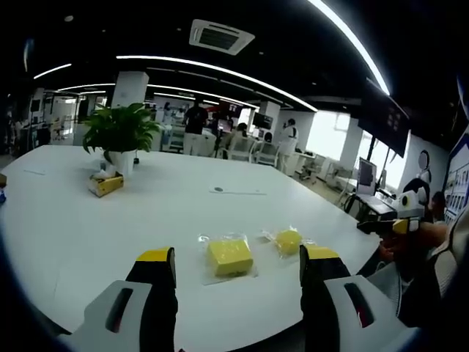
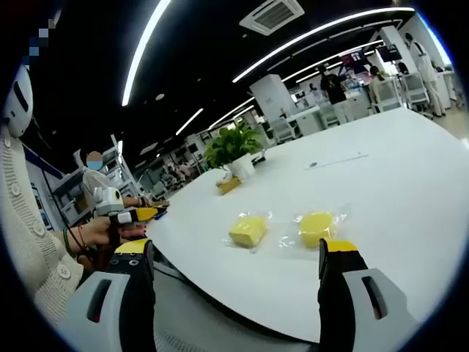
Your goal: Compare the silicone blocks by pressing each to a similar depth, holding the contact briefly, and releasing to observe deformation and rebound differences across the visible hardness samples.
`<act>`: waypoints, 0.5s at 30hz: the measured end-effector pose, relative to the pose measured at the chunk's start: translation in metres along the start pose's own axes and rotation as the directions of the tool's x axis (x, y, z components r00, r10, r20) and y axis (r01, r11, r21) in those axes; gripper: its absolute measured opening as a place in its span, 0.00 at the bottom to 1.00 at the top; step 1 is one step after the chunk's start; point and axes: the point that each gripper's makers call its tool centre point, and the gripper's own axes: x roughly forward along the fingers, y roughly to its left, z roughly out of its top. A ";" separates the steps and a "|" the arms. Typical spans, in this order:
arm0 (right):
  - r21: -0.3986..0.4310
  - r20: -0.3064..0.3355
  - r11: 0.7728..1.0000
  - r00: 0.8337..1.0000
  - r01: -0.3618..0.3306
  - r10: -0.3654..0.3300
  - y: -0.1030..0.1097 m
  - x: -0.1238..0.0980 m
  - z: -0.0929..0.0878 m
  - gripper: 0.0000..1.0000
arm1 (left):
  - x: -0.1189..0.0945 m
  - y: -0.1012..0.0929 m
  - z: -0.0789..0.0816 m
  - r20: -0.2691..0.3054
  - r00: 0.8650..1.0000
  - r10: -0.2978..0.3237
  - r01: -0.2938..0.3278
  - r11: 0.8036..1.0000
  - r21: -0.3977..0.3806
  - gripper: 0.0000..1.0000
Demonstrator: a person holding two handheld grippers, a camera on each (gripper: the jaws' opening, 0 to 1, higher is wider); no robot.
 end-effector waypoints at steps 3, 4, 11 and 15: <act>-0.003 0.002 1.000 1.000 0.004 -0.004 -0.003 0.001 0.003 0.87 | 0.000 0.001 0.000 0.000 1.000 0.001 -0.001 1.000 -0.006 0.68; -0.005 0.002 1.000 1.000 0.005 -0.005 -0.004 0.001 0.004 0.87 | 0.000 0.001 0.001 0.001 1.000 0.001 -0.001 1.000 -0.006 0.68; -0.011 0.001 1.000 1.000 0.002 -0.002 -0.005 0.004 0.008 0.87 | 0.000 0.004 0.004 0.006 1.000 0.007 -0.007 1.000 -0.004 0.68; -0.009 -0.007 1.000 1.000 0.004 -0.004 -0.006 0.005 0.006 0.86 | 0.002 0.004 0.005 0.000 1.000 0.004 -0.004 1.000 0.002 0.68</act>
